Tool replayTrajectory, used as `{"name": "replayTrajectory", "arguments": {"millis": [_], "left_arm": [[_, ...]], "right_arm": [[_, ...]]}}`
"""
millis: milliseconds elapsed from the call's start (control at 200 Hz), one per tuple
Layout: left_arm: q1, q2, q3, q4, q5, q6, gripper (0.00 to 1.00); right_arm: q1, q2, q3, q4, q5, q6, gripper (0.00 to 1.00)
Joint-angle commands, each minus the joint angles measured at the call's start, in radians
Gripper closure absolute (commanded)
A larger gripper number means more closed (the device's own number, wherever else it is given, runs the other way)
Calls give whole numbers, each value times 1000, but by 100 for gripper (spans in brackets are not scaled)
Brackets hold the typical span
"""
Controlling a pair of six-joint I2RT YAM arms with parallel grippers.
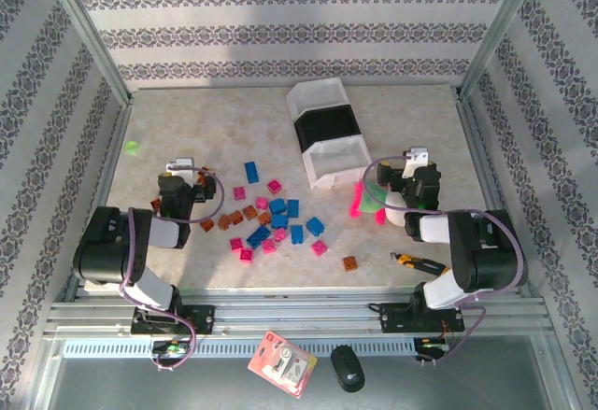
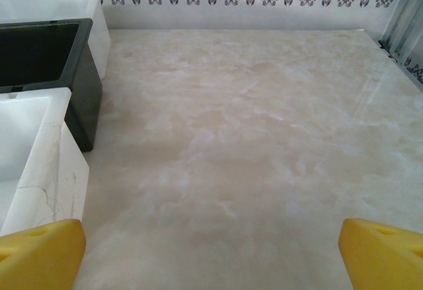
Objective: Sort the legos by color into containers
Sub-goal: Move the container to the top-center of the table.
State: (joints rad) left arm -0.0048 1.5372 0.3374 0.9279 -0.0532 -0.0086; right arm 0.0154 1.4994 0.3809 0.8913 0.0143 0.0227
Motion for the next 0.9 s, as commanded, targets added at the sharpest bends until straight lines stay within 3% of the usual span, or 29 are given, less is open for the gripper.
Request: {"name": "replayTrajectory", "arguments": {"millis": [0,180,360,530,680,894], "left_arm": [[1,-125,27,-90,-12,-6,1],[-59,-243,127,-298,49,64,1],[-169,-218,304,-468,186,126,1],[-290,-99,531,-650,353,208,1],[-345,47,691,-744,486,265,1],[-416,319,955,-888,596,344,4]], "right_arm": [[10,-88,-7,-40,21,-4,2],[48,-245,44,-263,21,-18,2],[115,-343,86,-404,-15,18,2],[191,-424,118,-536,-104,83,2],[213,-493,115,-616,-201,169,2],[239,-581,91,-677,-239,223,2]]}}
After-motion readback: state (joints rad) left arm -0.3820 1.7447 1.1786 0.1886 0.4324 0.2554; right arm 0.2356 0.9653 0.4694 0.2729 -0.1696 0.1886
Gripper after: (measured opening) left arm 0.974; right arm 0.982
